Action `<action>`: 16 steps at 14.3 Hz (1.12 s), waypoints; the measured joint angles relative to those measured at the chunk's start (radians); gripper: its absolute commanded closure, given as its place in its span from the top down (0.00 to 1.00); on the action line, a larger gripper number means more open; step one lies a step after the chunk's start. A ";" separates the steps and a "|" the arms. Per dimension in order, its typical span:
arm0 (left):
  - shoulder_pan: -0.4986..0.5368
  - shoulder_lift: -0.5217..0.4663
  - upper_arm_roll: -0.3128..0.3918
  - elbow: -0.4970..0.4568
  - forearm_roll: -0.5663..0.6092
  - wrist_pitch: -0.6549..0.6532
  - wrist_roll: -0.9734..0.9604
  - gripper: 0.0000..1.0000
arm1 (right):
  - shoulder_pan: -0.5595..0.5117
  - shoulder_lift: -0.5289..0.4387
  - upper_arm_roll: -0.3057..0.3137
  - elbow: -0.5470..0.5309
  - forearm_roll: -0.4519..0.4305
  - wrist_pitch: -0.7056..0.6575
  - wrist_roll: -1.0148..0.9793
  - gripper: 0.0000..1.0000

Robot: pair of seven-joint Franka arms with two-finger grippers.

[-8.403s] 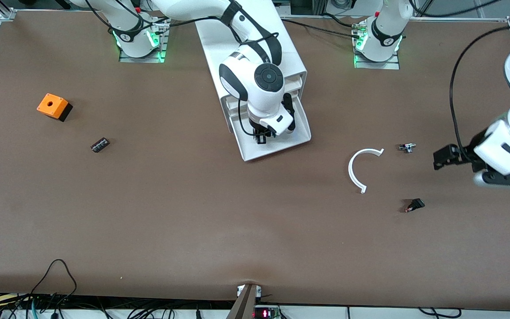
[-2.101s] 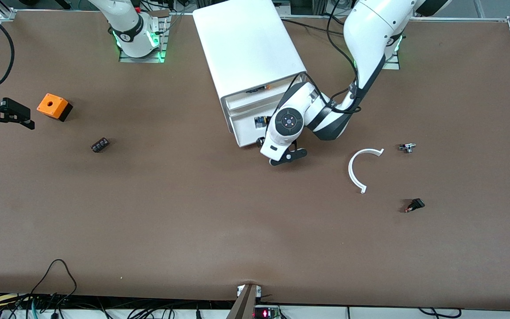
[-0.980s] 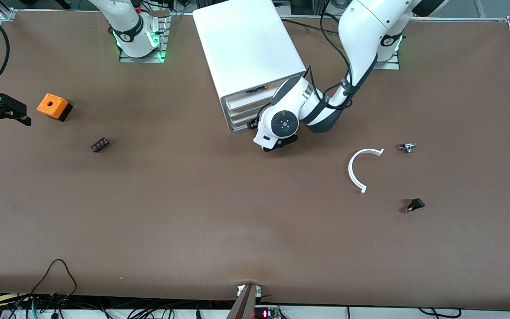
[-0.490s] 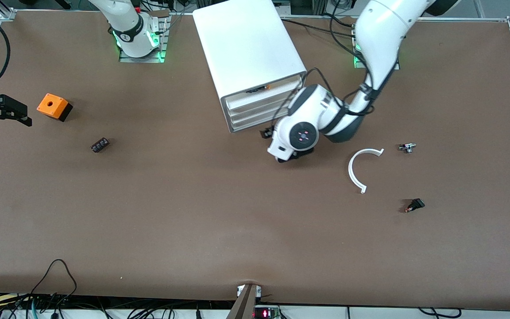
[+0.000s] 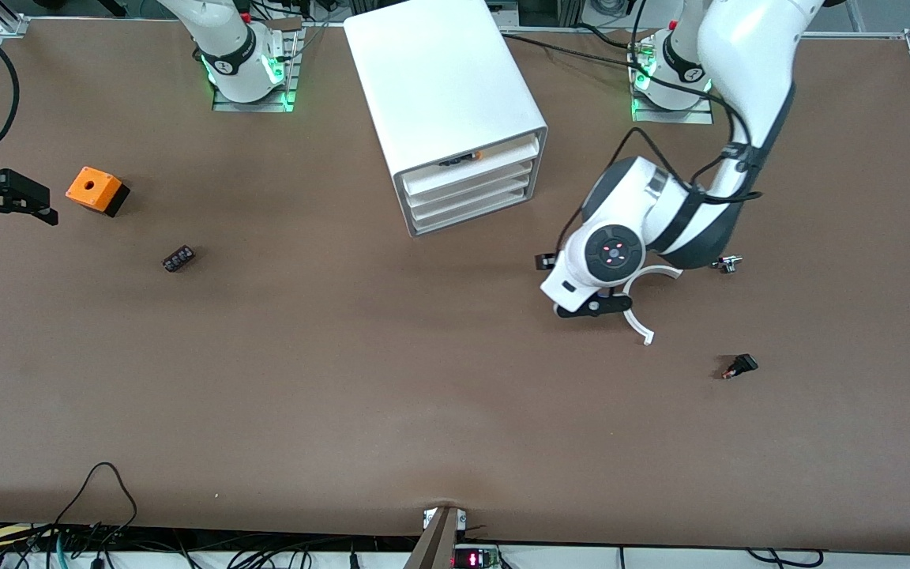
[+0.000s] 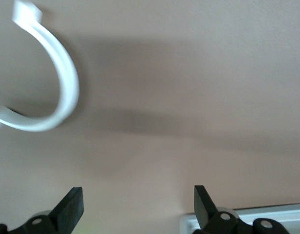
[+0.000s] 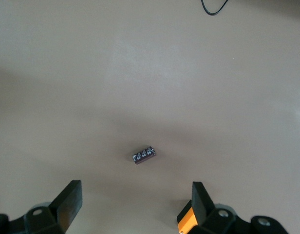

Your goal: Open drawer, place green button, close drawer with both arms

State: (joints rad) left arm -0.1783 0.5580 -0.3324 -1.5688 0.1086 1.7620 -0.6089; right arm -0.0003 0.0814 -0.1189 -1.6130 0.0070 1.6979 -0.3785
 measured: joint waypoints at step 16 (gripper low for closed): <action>0.173 -0.376 0.193 0.110 -0.020 -0.161 0.561 1.00 | -0.001 -0.025 0.000 -0.002 0.000 0.005 -0.018 1.00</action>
State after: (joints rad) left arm -0.0056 0.1822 -0.1395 -1.4586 0.0886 1.6014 -0.0481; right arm -0.0012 0.0564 -0.1186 -1.6154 0.0075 1.7030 -0.3962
